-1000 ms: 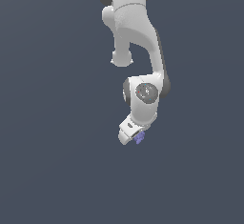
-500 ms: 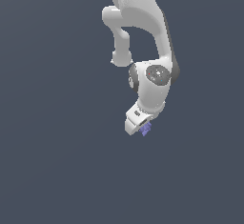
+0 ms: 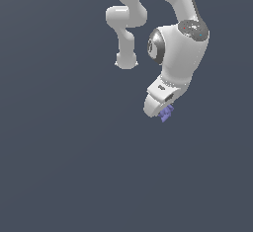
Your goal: Pick up the object and move it to a goal position.
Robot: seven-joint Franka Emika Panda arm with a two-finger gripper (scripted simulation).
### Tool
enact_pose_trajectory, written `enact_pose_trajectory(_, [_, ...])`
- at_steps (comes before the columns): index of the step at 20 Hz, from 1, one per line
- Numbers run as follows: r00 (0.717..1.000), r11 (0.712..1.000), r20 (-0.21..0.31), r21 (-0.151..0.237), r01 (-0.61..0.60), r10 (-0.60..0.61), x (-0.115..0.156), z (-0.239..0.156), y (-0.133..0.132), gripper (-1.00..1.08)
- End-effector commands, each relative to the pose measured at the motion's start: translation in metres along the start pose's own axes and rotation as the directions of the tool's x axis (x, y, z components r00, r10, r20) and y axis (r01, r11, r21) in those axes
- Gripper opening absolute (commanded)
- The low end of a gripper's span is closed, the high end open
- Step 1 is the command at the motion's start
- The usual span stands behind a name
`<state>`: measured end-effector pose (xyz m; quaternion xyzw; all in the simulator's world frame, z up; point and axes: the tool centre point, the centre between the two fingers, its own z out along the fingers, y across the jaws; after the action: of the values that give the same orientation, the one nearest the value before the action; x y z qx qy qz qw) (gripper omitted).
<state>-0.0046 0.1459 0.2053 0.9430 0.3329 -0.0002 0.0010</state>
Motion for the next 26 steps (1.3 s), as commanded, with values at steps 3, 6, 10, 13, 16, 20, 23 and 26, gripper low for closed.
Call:
enact_pose_trajectory(3, [1.000,1.000,0.001,0.000,0.001,-0.001,0.001,-0.049,-0.029,-1.00])
enact_pose_trajectory(6, [1.000,1.000,0.001,0.000,0.001,-0.001,0.002,-0.081,-0.047,-1.00])
enact_pose_trajectory(10, [1.000,1.000,0.000,0.000,0.001,-0.001,0.004,-0.118,-0.068,-1.00])
enact_pose_trajectory(13, [1.000,1.000,0.000,0.001,0.001,-0.001,0.005,-0.141,-0.080,-1.00])
enact_pose_trajectory(16, [1.000,1.000,-0.001,0.001,0.000,0.000,0.007,-0.158,-0.090,-1.00])
enact_pose_trajectory(20, [1.000,1.000,-0.001,0.002,0.000,0.000,0.008,-0.173,-0.097,-1.00])
enact_pose_trajectory(23, [1.000,1.000,-0.001,0.002,0.000,0.000,0.009,-0.178,-0.100,-1.00])
enact_pose_trajectory(26, [1.000,1.000,-0.001,0.002,-0.001,0.001,0.010,-0.177,-0.099,-1.00])
